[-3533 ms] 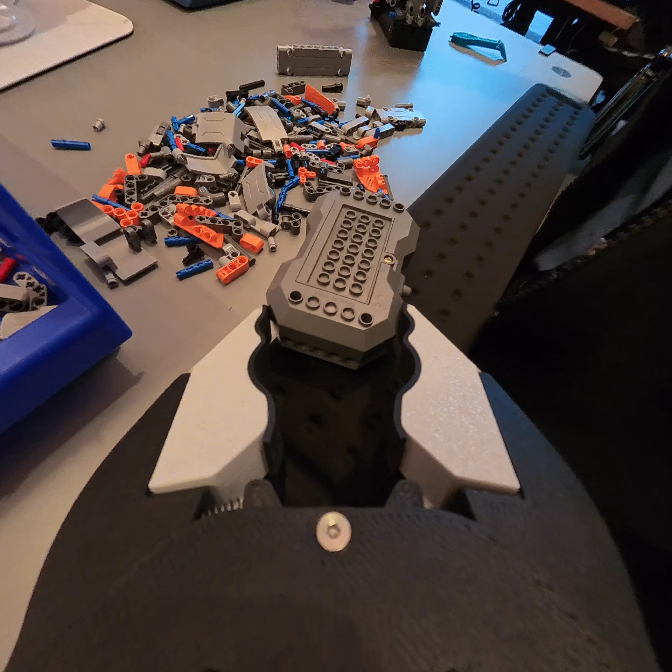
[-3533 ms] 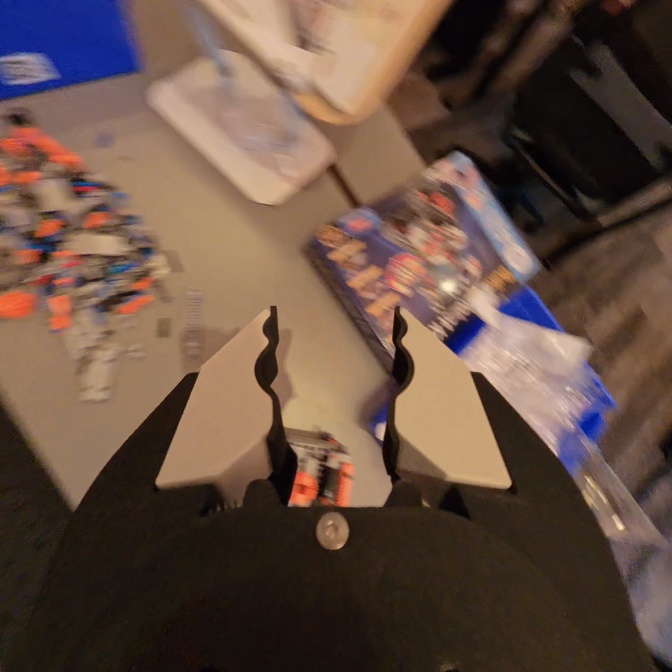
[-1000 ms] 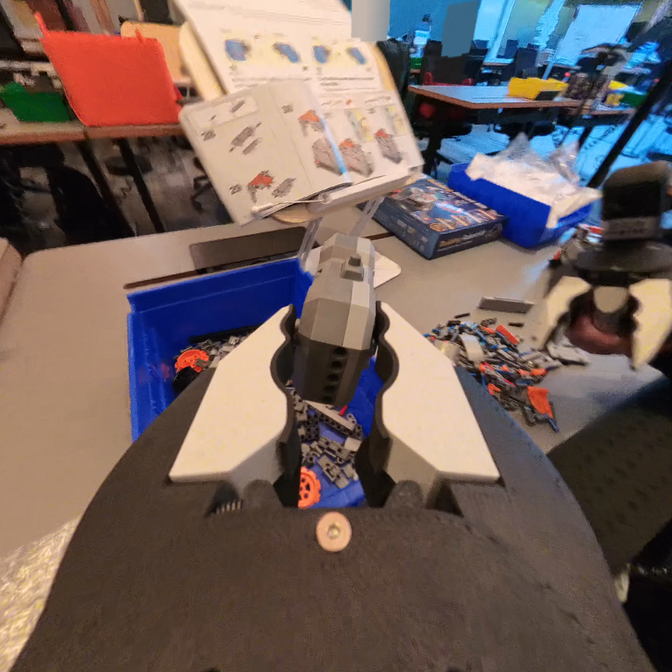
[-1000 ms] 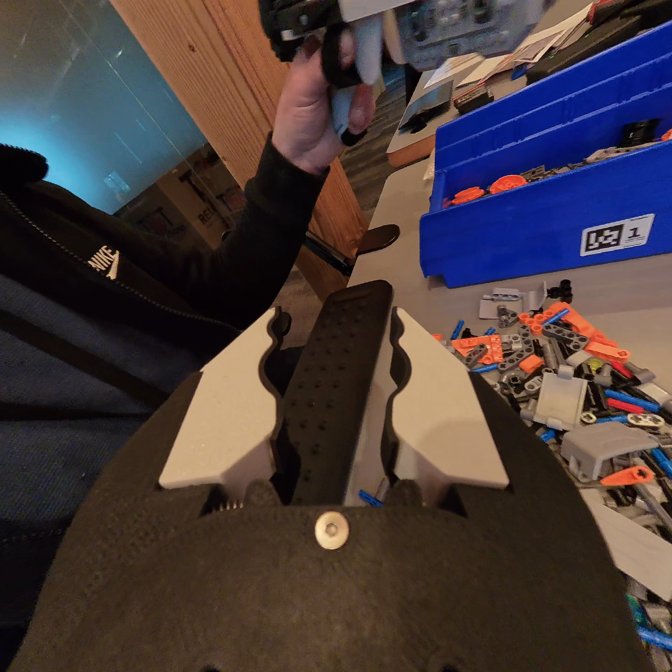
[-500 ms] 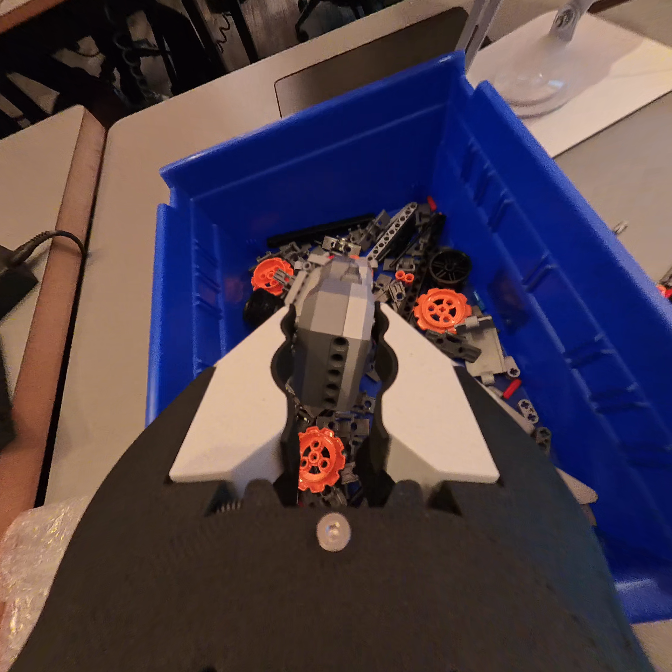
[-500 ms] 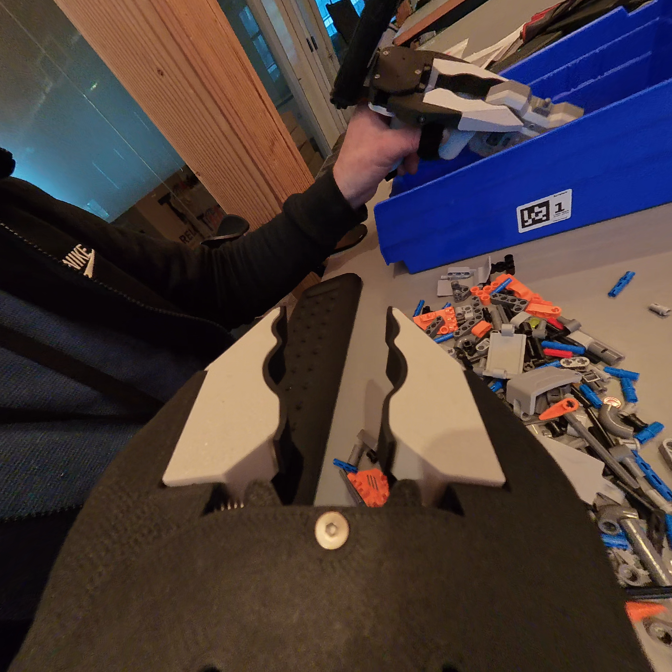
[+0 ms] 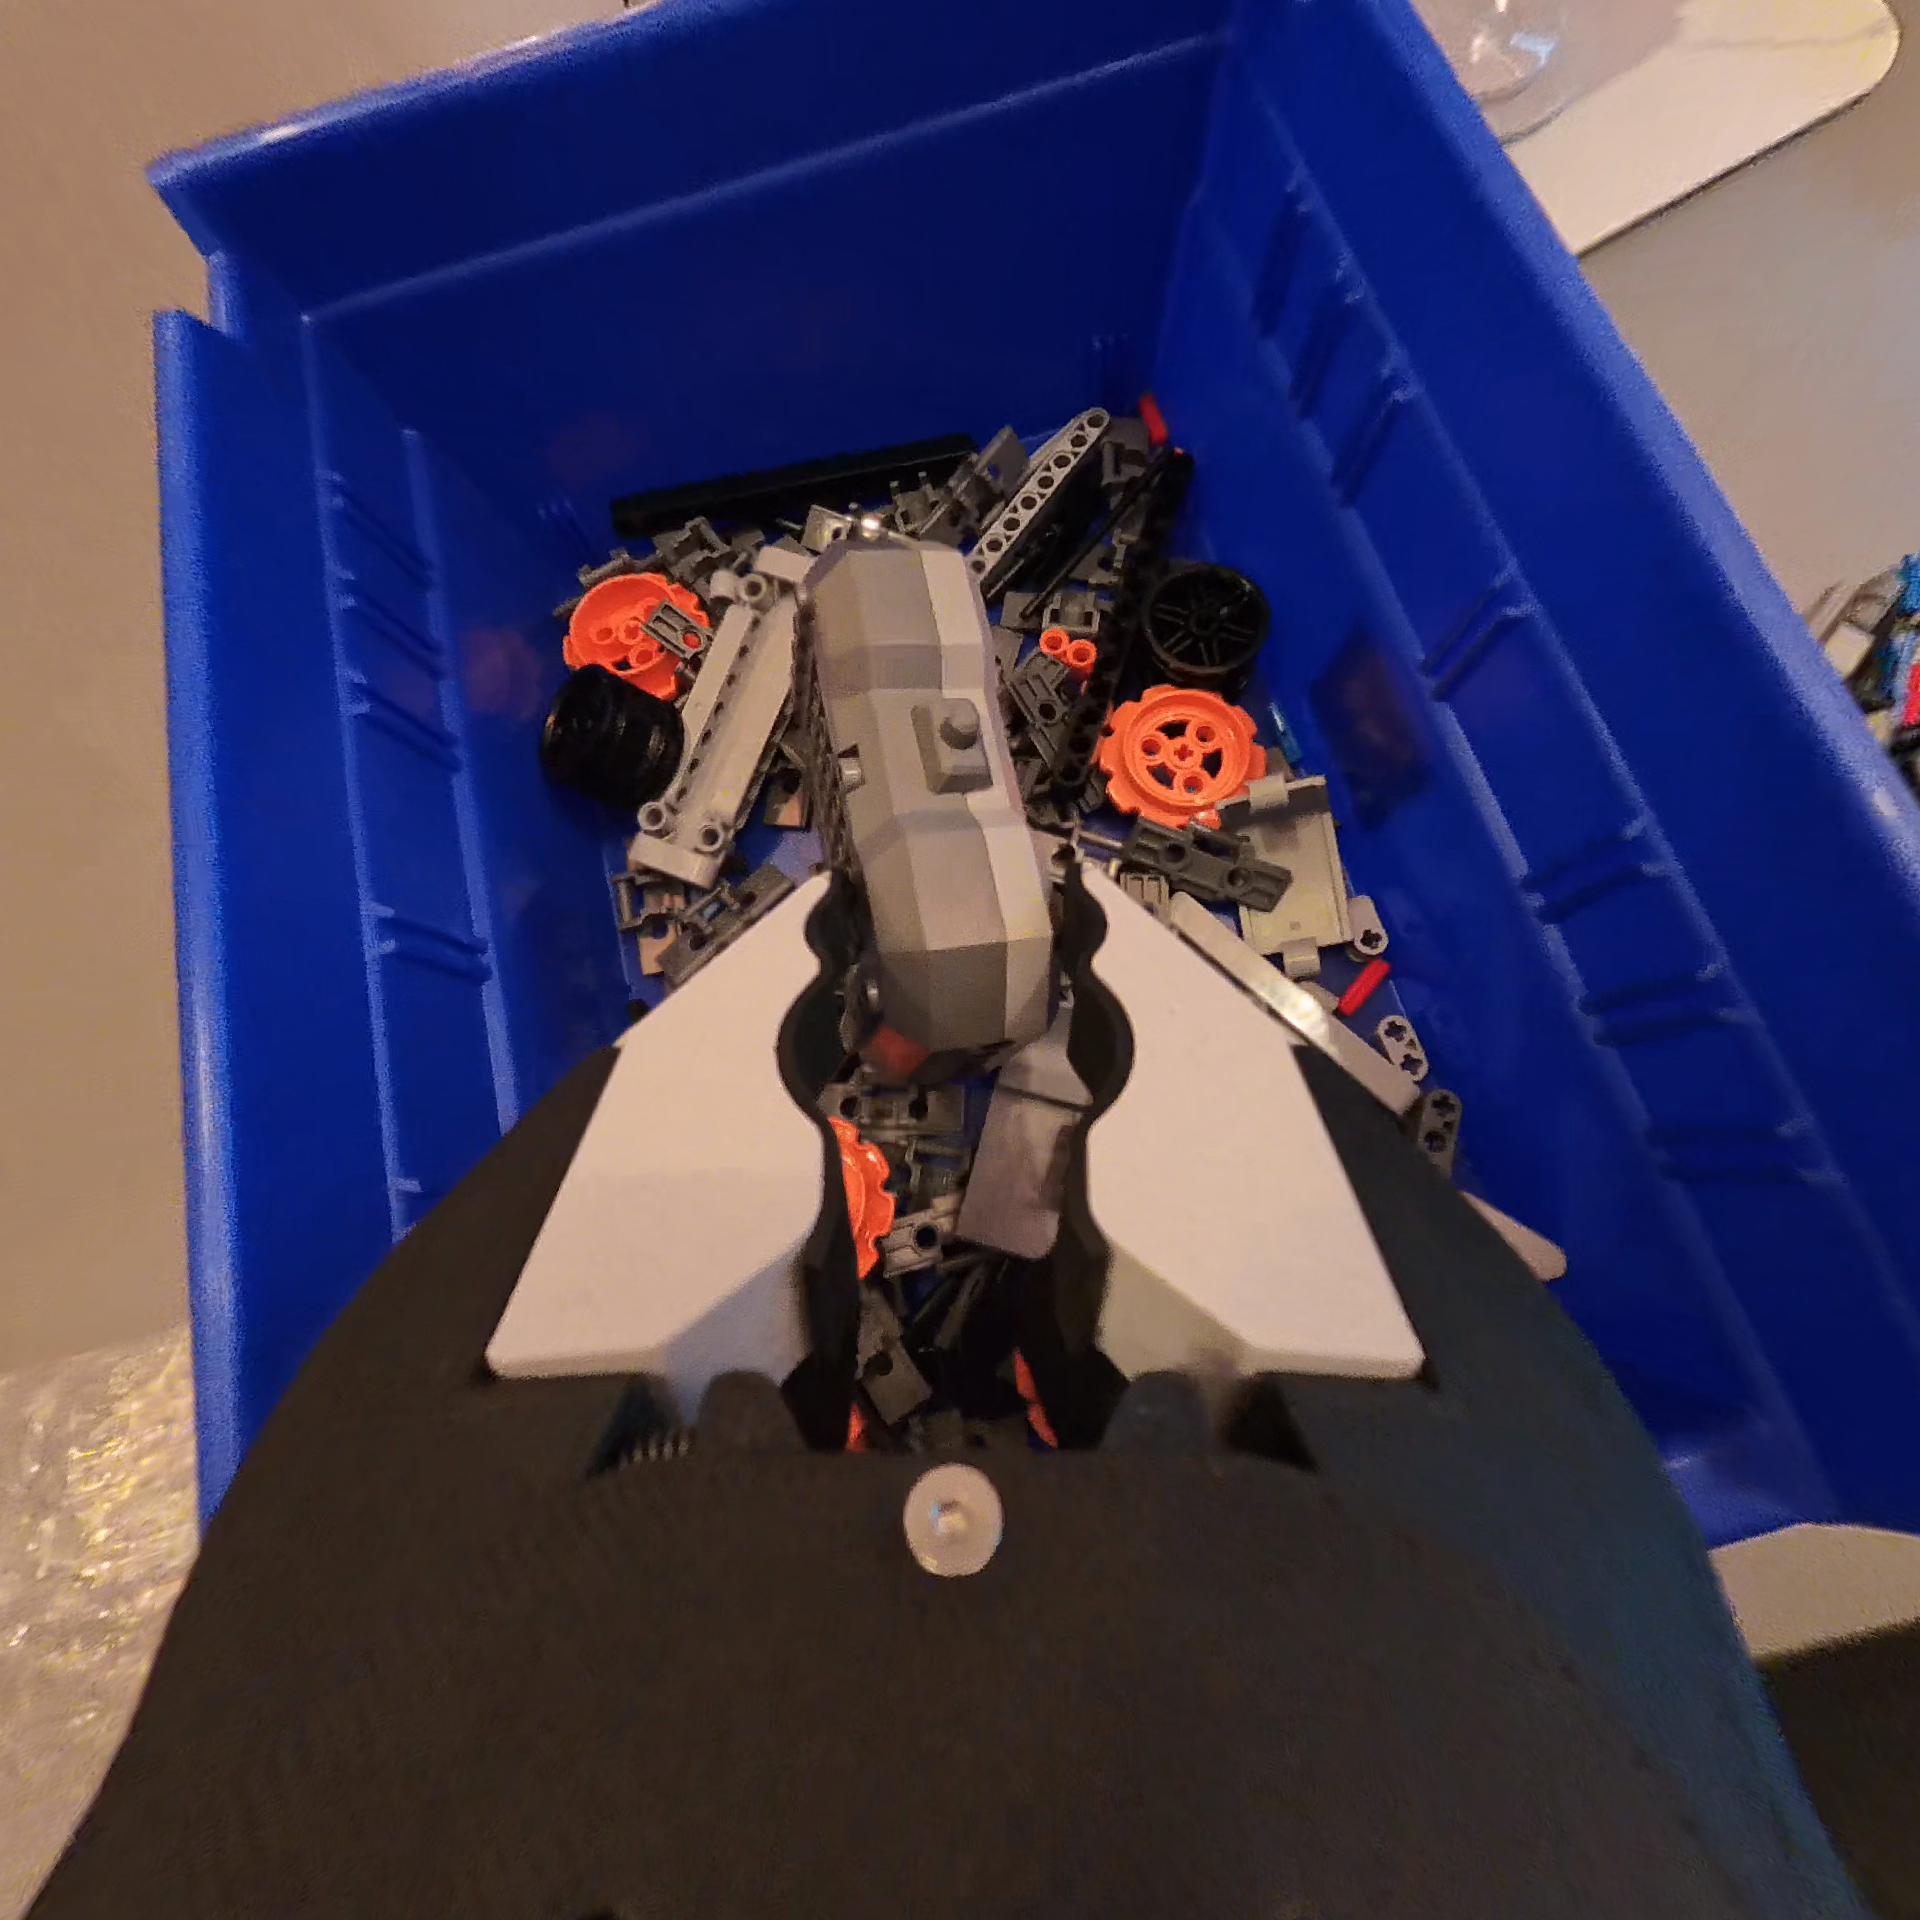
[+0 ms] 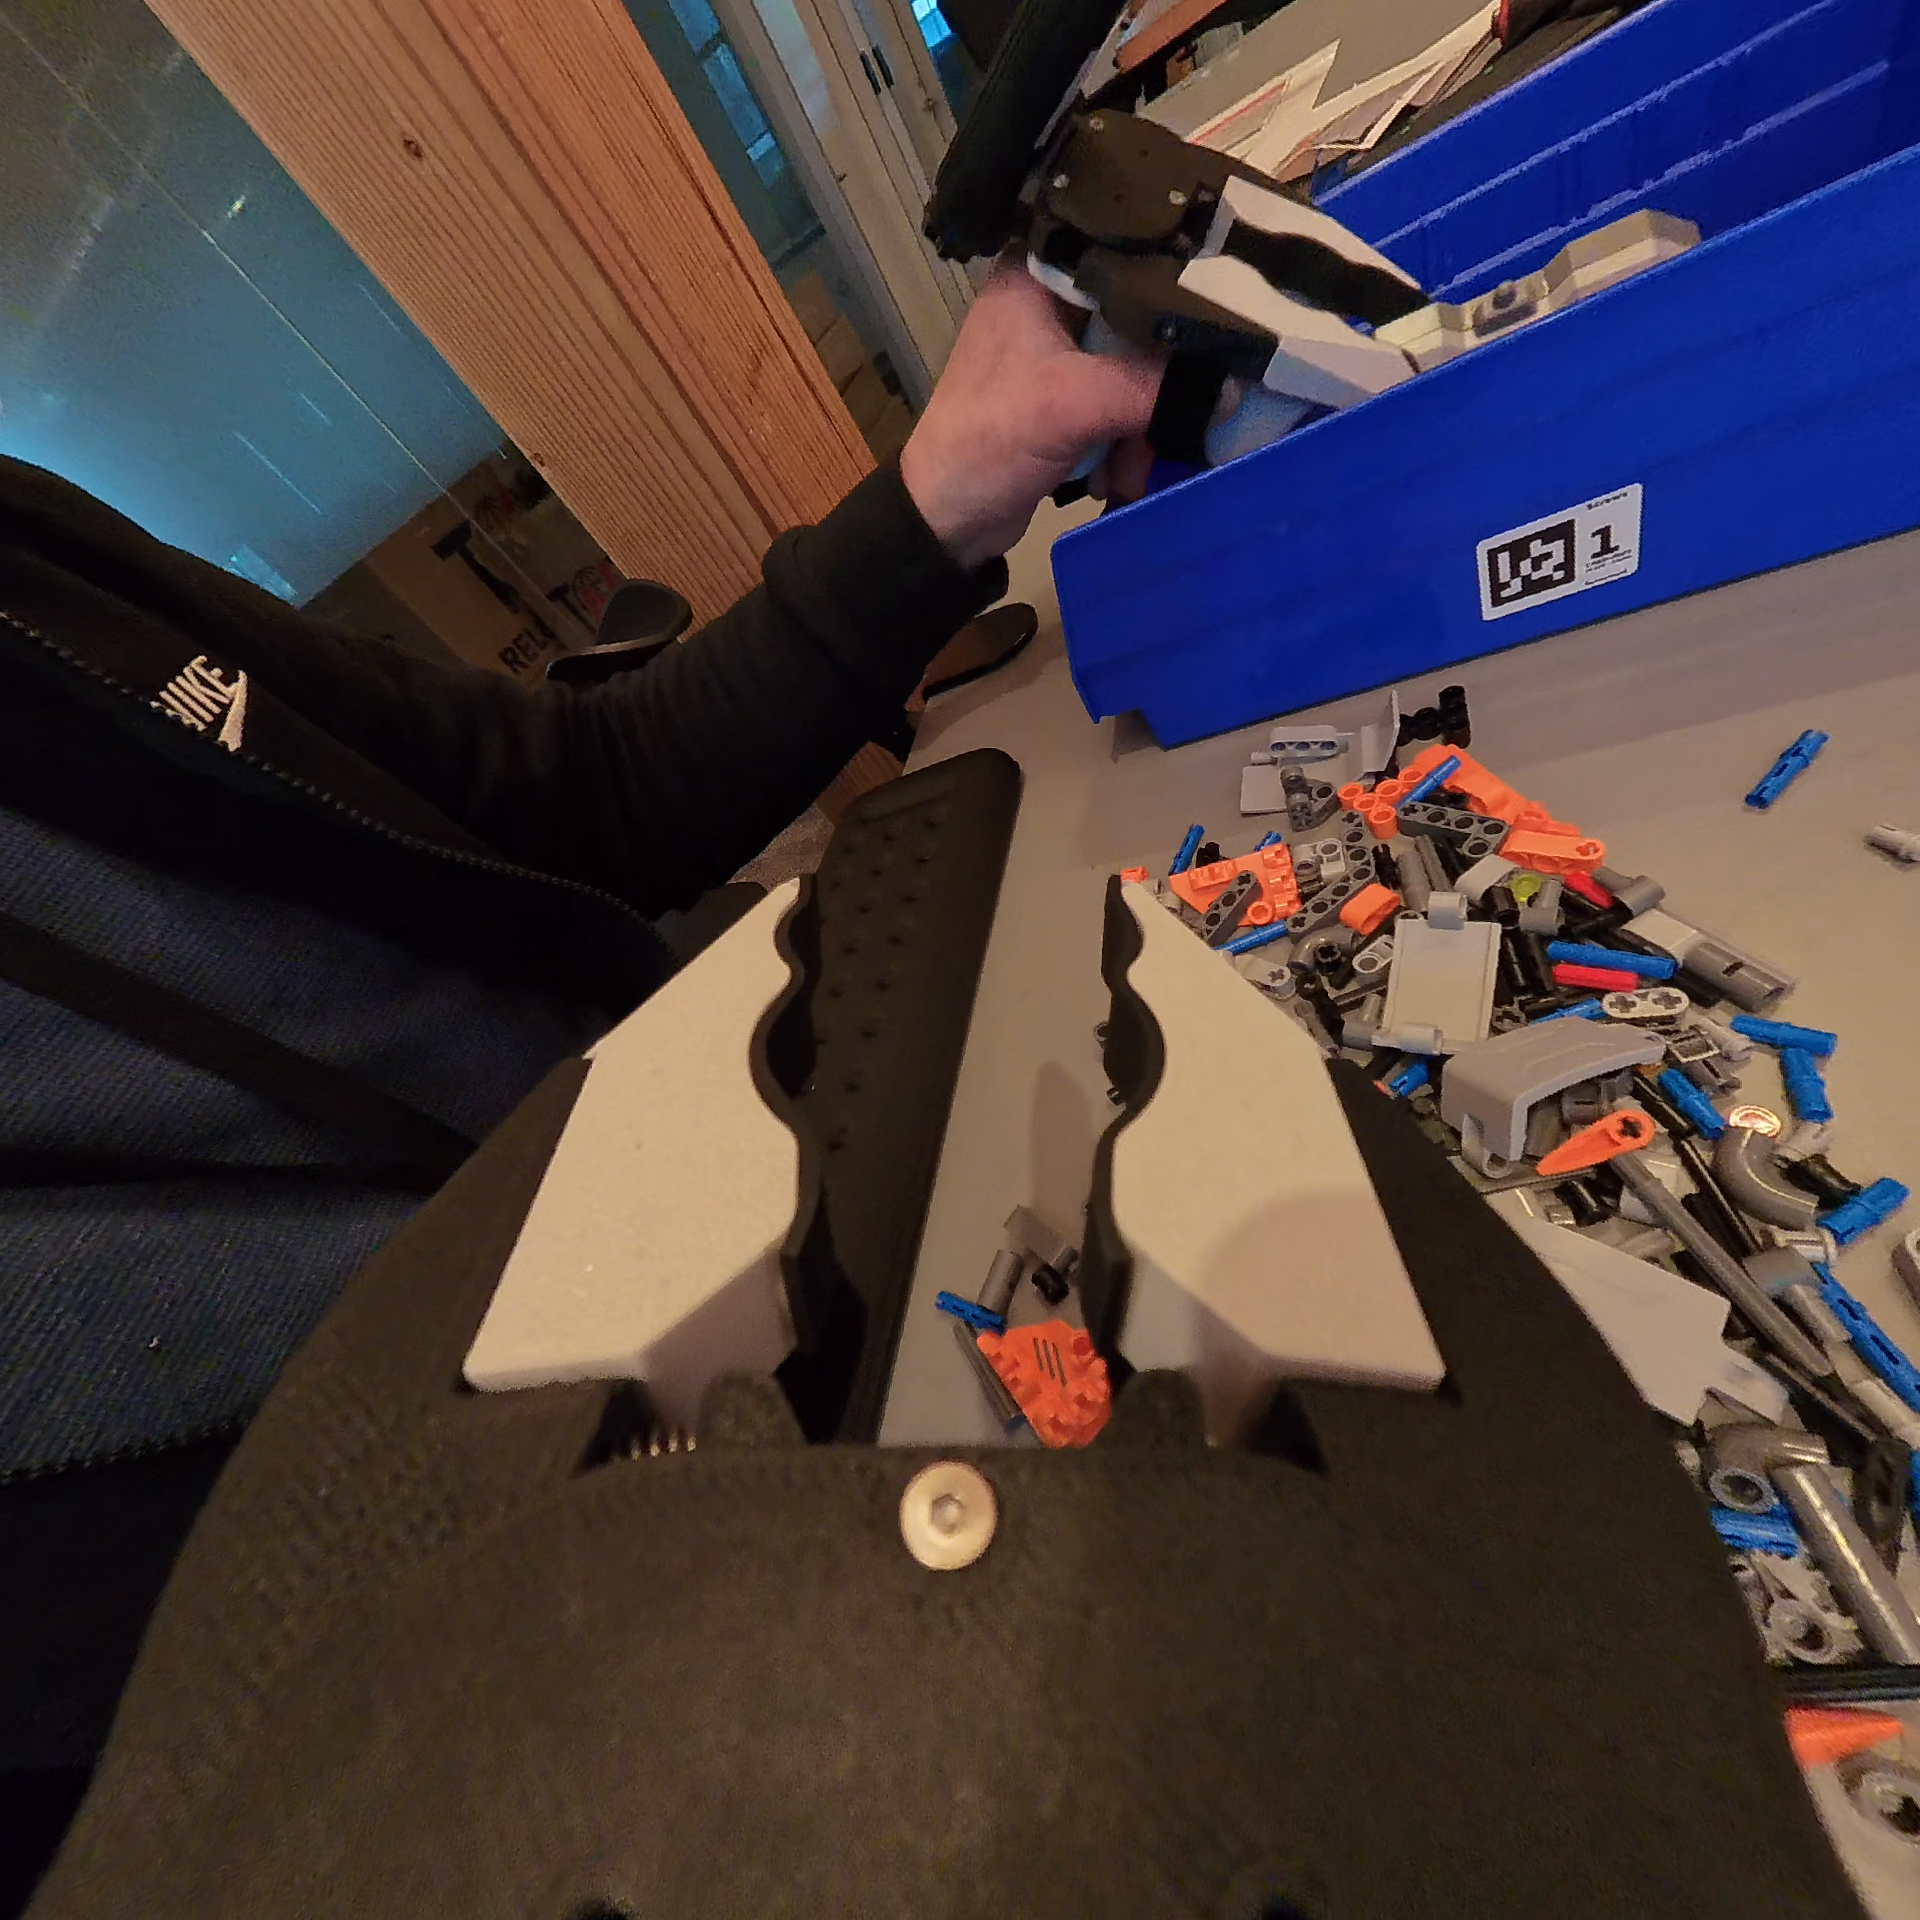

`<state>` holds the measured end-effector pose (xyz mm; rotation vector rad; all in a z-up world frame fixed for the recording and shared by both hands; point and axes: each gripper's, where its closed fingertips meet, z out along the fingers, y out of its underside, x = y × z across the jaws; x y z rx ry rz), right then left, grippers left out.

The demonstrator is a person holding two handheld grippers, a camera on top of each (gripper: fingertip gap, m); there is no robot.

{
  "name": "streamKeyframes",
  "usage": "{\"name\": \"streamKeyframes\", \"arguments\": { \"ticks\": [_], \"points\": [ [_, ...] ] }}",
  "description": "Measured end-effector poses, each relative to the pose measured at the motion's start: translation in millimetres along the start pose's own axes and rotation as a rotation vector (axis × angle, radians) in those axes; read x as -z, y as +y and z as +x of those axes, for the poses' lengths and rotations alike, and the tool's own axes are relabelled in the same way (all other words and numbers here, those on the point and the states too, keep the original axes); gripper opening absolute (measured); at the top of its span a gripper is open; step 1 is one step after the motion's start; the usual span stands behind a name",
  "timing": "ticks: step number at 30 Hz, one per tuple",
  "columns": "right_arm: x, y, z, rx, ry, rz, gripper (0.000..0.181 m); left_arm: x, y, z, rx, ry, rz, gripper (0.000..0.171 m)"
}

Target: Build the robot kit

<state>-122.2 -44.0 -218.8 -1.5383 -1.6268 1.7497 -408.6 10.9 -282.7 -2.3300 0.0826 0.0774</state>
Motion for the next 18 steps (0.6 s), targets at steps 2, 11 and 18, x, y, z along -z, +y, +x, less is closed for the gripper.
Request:
{"name": "streamKeyframes", "arguments": {
  "ticks": [2,11,18],
  "points": [
    [0,0,-1,0.005,0.002,-0.001,0.053,0,-4,-6,0.051,0.016,0.004,0.035],
    [4,-4,-4,0.013,-0.005,0.012,0.053,3,-16,-38,0.090,-0.077,-0.019,0.025],
    [4,-2,0,0.014,0.005,0.006,0.054,-2,-19,-48,0.105,-0.093,-0.024,0.025]
  ]
}}
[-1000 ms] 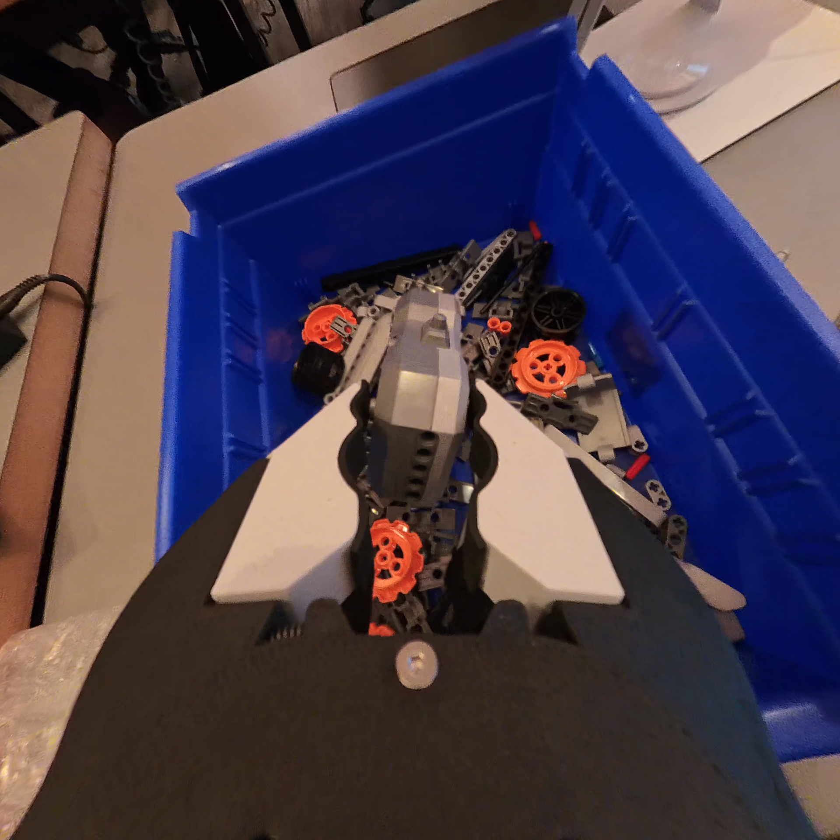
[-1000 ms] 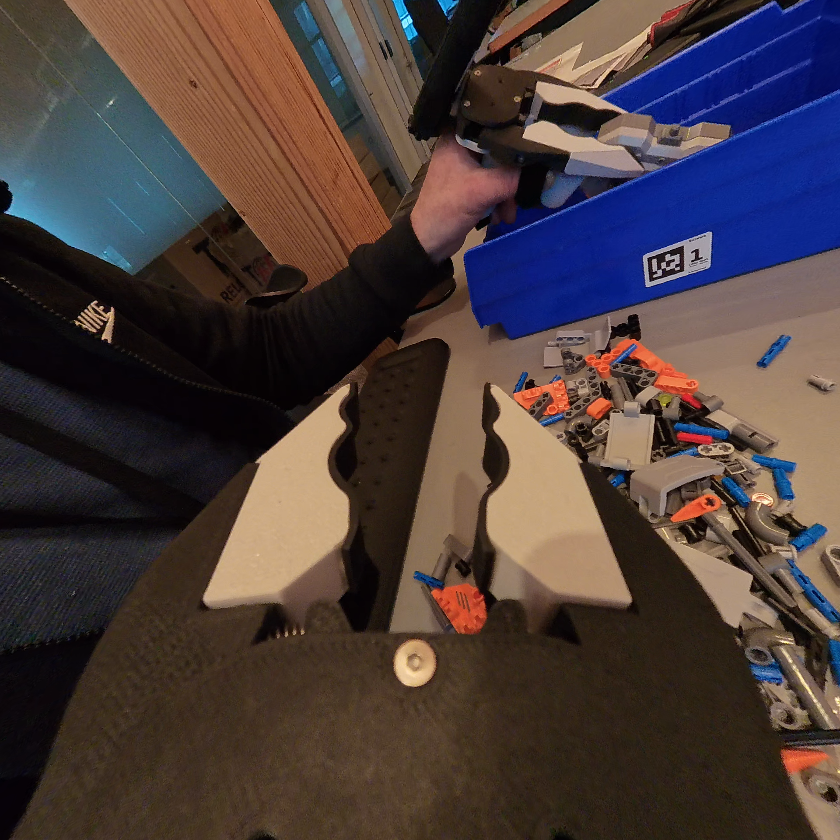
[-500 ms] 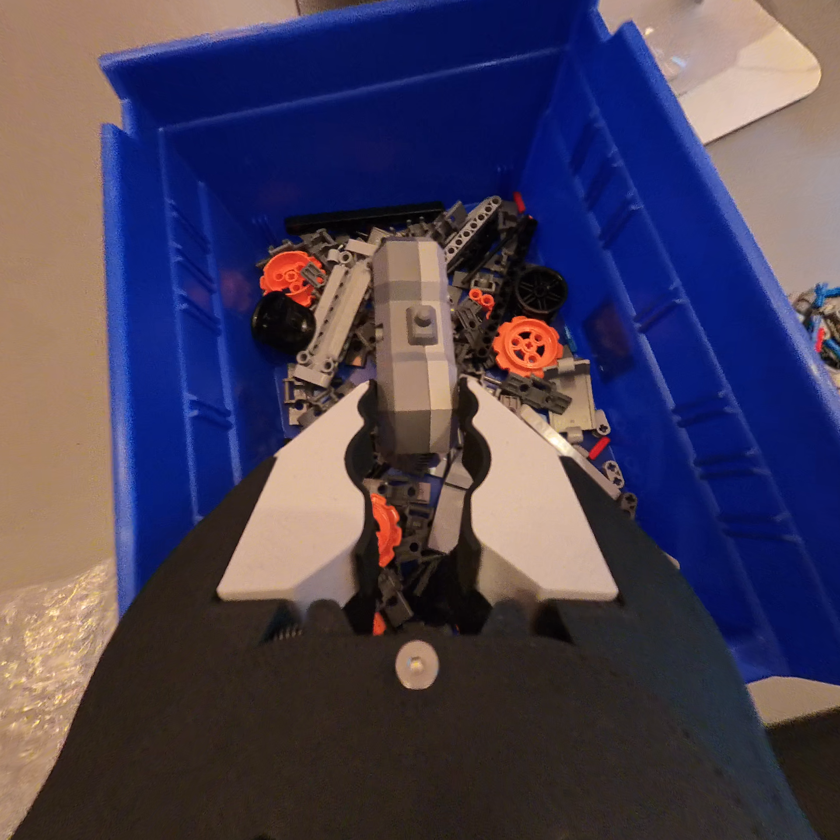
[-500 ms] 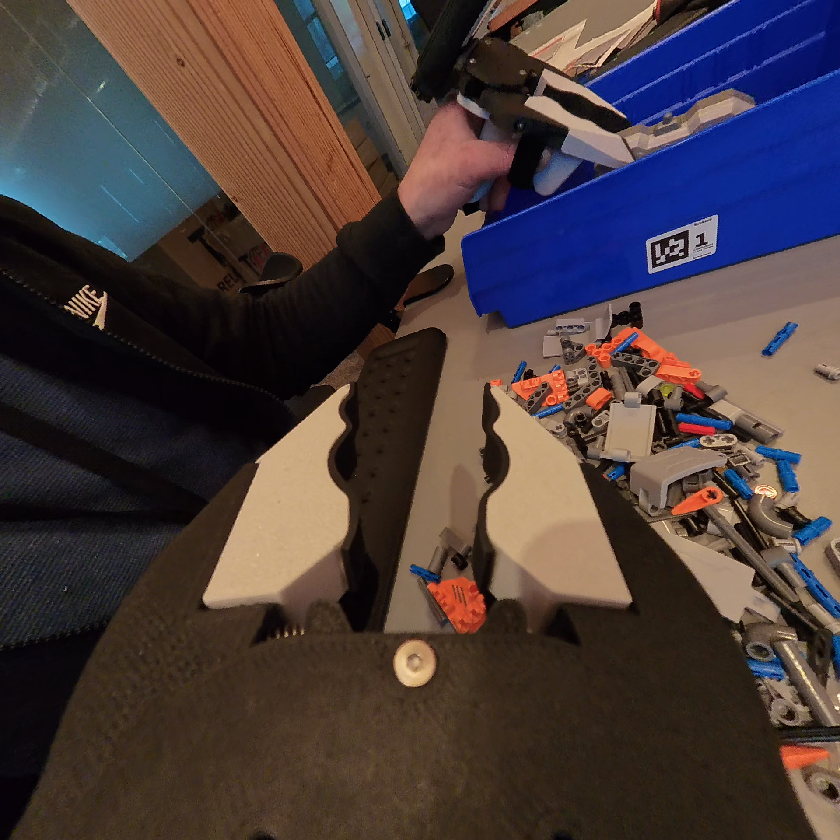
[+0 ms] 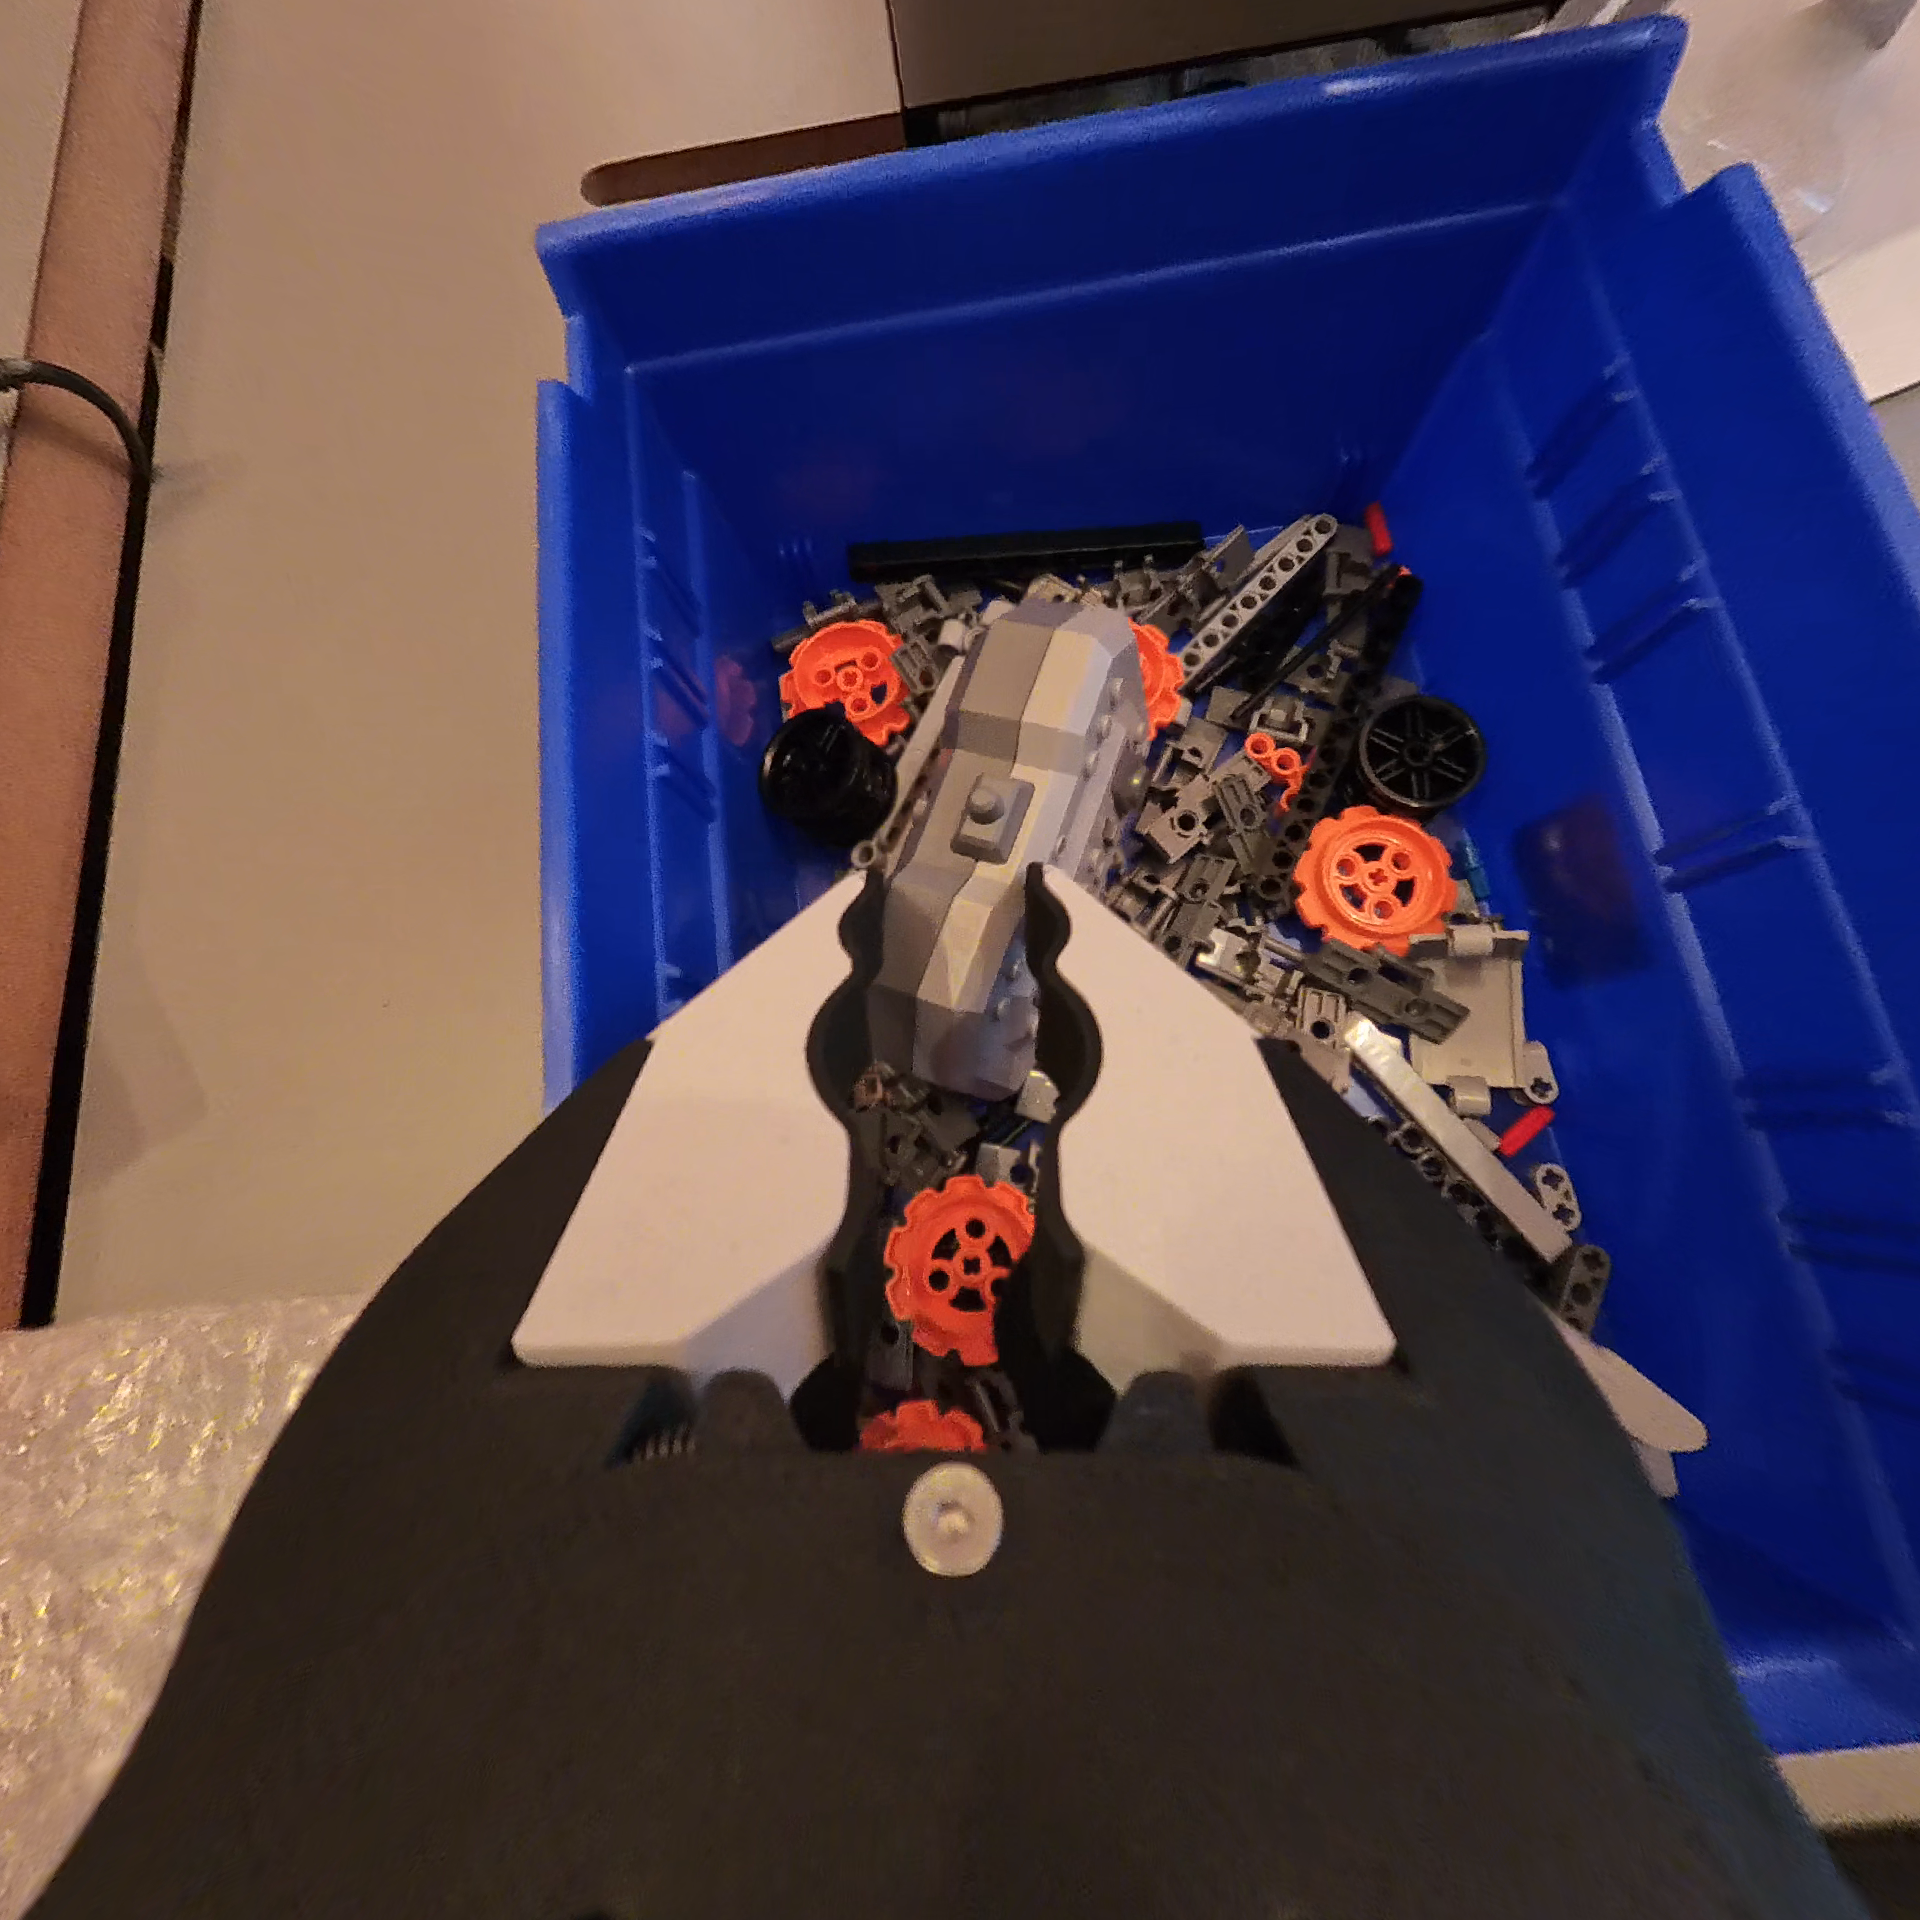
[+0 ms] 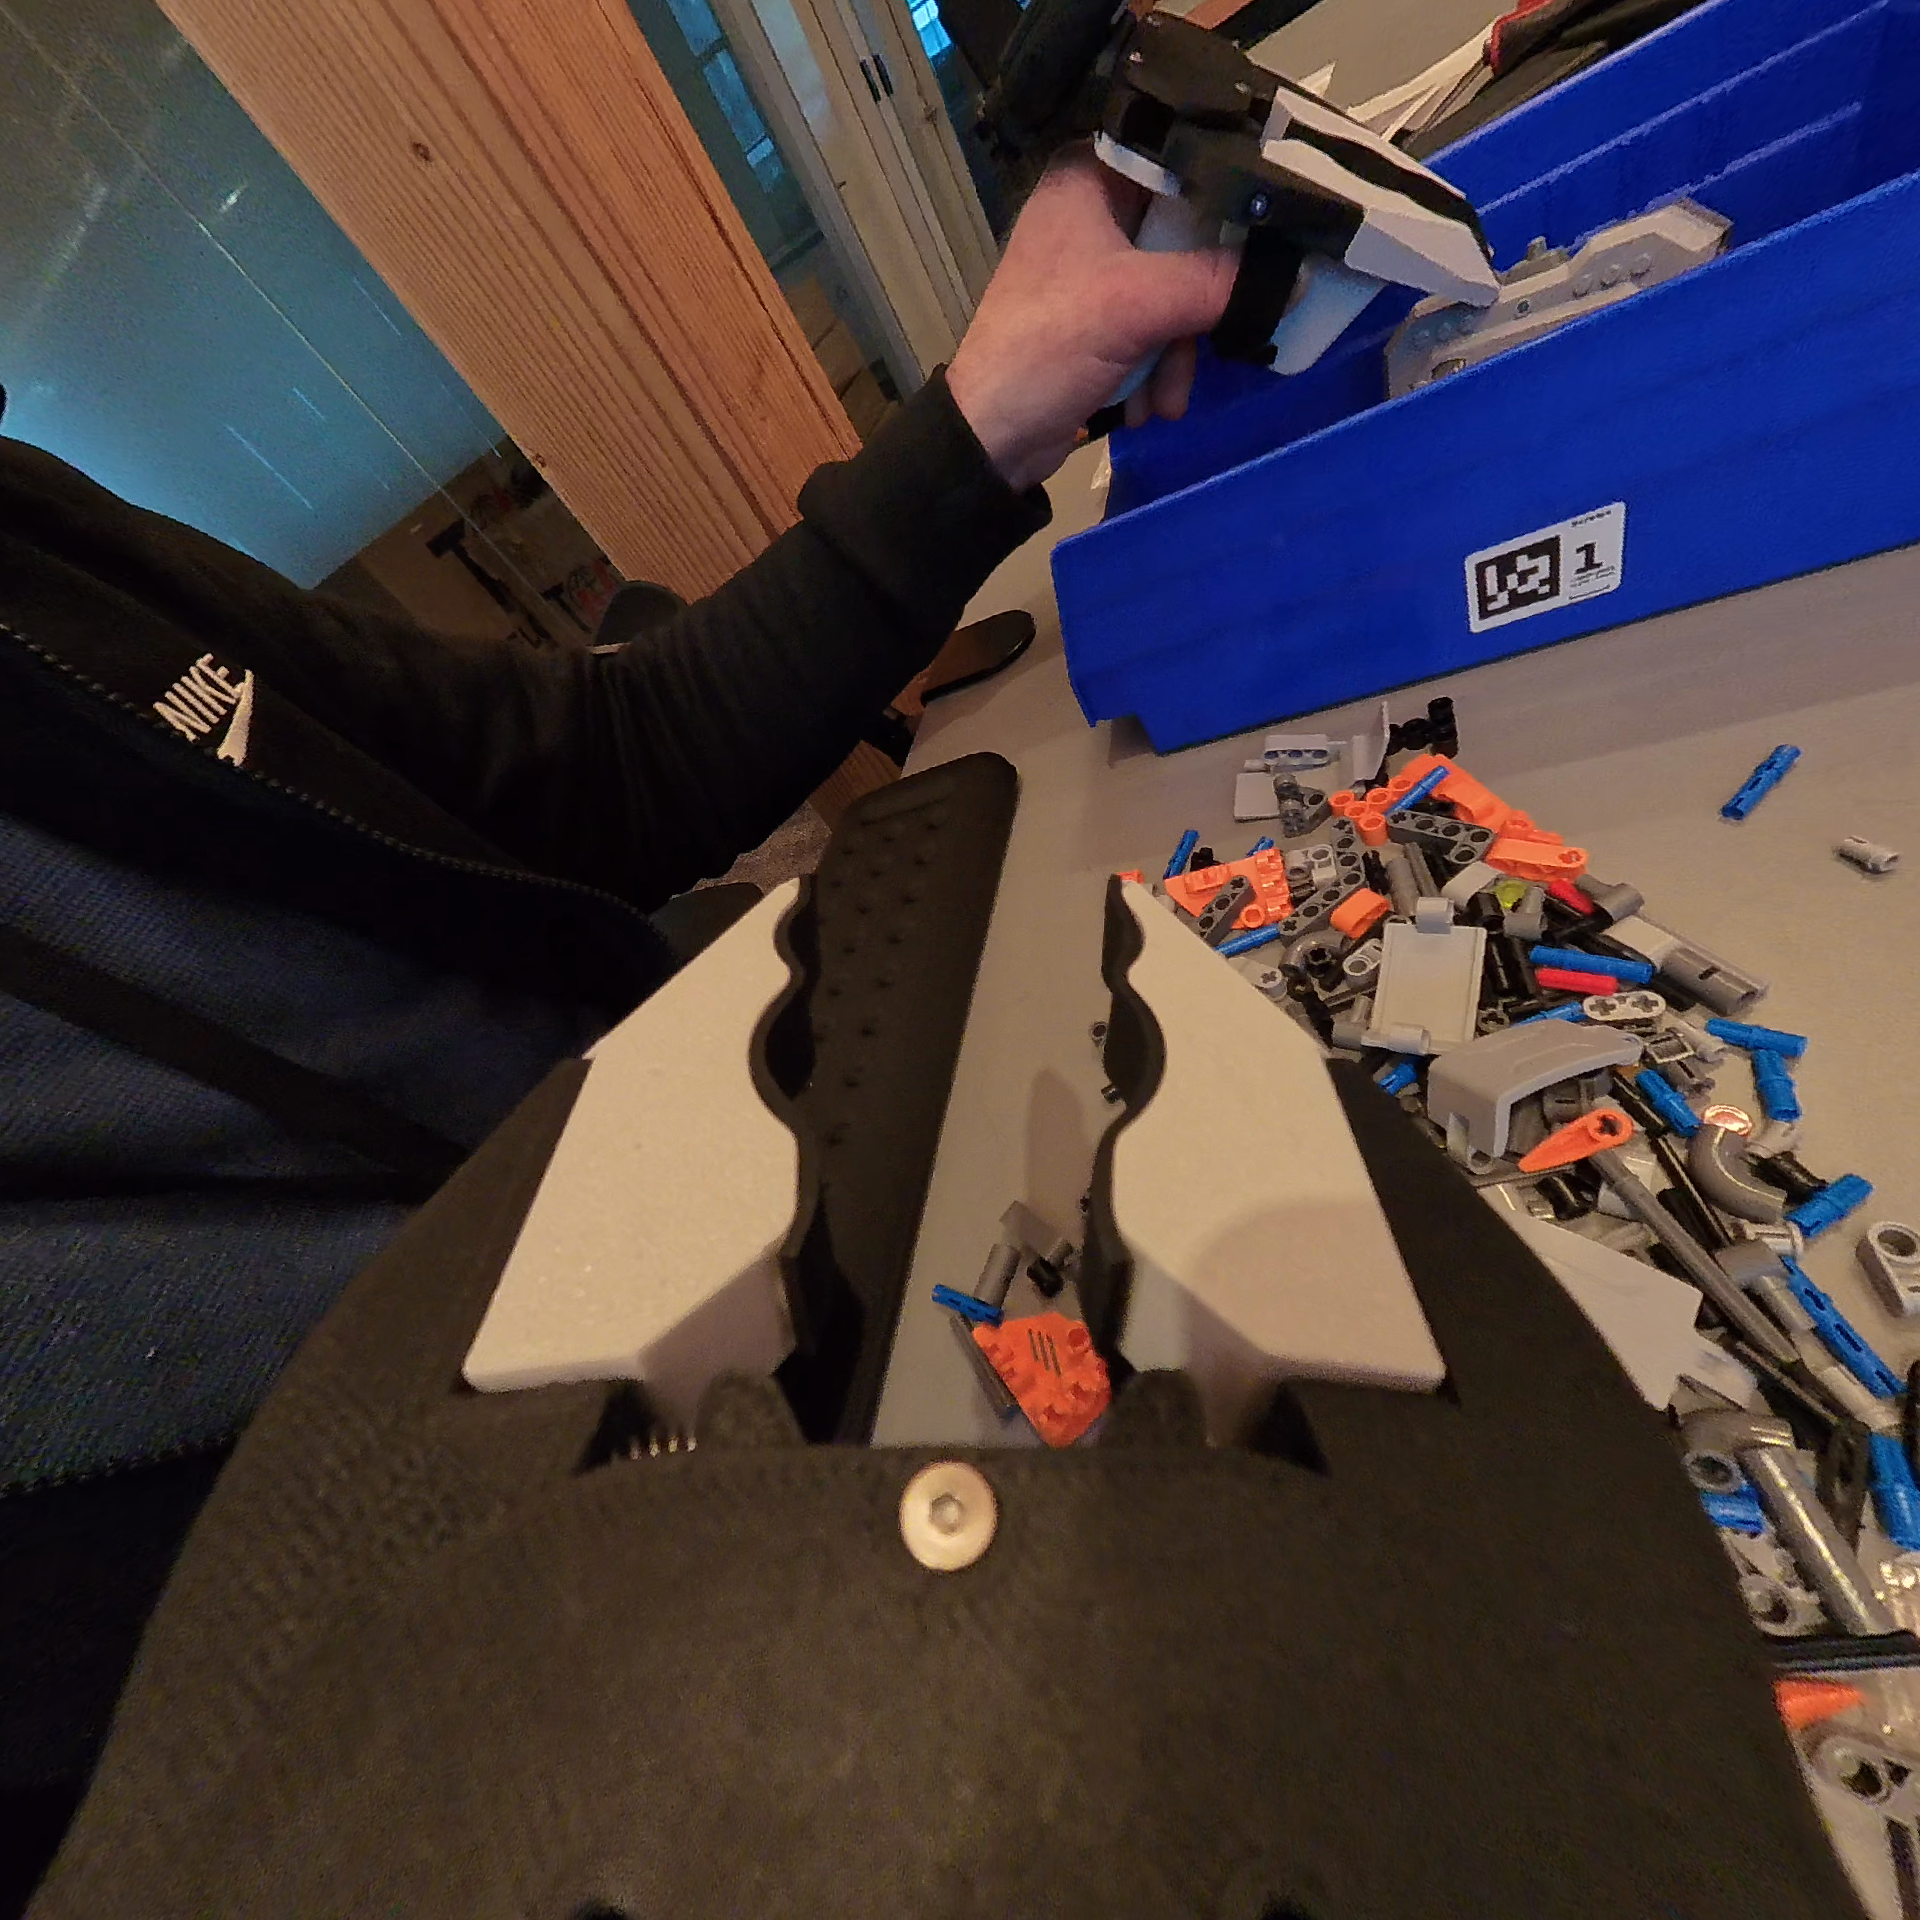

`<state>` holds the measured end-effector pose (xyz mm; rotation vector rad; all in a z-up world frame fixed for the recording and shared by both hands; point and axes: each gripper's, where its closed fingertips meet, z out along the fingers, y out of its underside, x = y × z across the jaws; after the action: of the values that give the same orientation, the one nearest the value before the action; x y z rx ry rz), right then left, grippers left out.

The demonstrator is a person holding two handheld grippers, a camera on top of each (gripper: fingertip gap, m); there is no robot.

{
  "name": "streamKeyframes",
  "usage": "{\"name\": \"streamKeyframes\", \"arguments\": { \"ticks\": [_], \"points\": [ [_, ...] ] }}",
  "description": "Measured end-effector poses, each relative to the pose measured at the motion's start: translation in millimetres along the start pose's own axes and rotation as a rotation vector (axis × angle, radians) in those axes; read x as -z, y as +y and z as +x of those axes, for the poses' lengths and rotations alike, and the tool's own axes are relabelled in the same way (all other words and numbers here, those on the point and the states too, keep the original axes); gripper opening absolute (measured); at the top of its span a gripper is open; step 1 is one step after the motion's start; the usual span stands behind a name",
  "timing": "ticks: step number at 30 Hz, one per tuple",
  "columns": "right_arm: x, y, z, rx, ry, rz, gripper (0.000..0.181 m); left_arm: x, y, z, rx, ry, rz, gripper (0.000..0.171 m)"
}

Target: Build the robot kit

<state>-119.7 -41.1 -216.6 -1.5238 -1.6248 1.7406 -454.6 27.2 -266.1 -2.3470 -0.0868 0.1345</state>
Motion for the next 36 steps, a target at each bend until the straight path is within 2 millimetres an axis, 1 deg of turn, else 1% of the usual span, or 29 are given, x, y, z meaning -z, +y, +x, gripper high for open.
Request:
{"name": "streamKeyframes", "arguments": {
  "ticks": [1,3,7,9,11,12,13,15,16,17,18,19,21,23,24,25,26,27,28,29,31,33,34,36],
  "points": [
    [0,1,1,-0.001,0.001,-0.002,0.054,-1,-2,0,0.019,0.012,0.012,0.026],
    [0,2,3,0.001,0.009,-0.007,0.054,0,-8,3,0.033,0.040,0.049,0.036],
    [8,-3,7,0.013,0.037,0.011,0.055,8,-16,14,-0.017,0.066,0.124,0.038],
    [16,-8,10,0.028,0.068,0.029,0.054,18,-21,19,-0.040,0.073,0.176,0.042],
    [27,-14,14,0.038,0.098,0.055,0.054,35,-29,31,-0.071,0.123,0.255,0.048],
    [34,-18,16,0.044,0.115,0.074,0.053,47,-36,43,-0.075,0.197,0.307,0.056],
    [41,-23,17,0.050,0.130,0.097,0.052,66,-46,58,-0.057,0.311,0.395,0.063],
    [54,-29,19,0.064,0.155,0.130,0.049,113,-65,80,-0.016,0.513,0.582,0.065],
    [60,-31,20,0.069,0.170,0.140,0.047,134,-70,88,-0.015,0.585,0.649,0.069],
    [65,-32,21,0.076,0.185,0.145,0.046,153,-74,94,-0.019,0.629,0.709,0.070],
    [70,-33,22,0.085,0.200,0.152,0.046,169,-76,100,-0.021,0.670,0.751,0.069],
    [75,-35,21,0.097,0.213,0.158,0.047,184,-76,108,-0.033,0.719,0.783,0.064],
    [85,-39,17,0.123,0.247,0.165,0.048,210,-74,121,-0.076,0.769,0.846,0.045],
    [96,-42,8,0.153,0.290,0.160,0.048,228,-66,137,-0.146,0.786,0.860,0.016],
    [101,-41,3,0.170,0.327,0.148,0.047,235,-61,146,-0.178,0.785,0.862,0.009],
    [107,-39,-5,0.182,0.359,0.126,0.048,240,-54,156,-0.214,0.788,0.842,0.008],
    [111,-34,-14,0.192,0.383,0.103,0.049,242,-45,165,-0.248,0.781,0.808,0.015],
    [116,-28,-25,0.200,0.408,0.085,0.052,241,-36,172,-0.269,0.760,0.769,0.024],
    [122,-22,-36,0.207,0.436,0.074,0.054,239,-26,180,-0.285,0.748,0.726,0.037],
    [129,-15,-47,0.212,0.467,0.064,0.056,235,-14,189,-0.307,0.738,0.680,0.044],
    [146,5,-63,0.206,0.558,0.025,0.059,223,11,203,-0.360,0.700,0.591,0.052],
    [165,29,-77,0.172,0.666,-0.028,0.063,212,35,214,-0.347,0.714,0.512,0.057],
    [173,43,-84,0.136,0.705,-0.051,0.065,205,45,216,-0.336,0.703,0.480,0.059],
    [191,72,-96,0.076,0.798,-0.082,0.071,192,65,213,-0.303,0.652,0.431,0.063]
  ]
}}
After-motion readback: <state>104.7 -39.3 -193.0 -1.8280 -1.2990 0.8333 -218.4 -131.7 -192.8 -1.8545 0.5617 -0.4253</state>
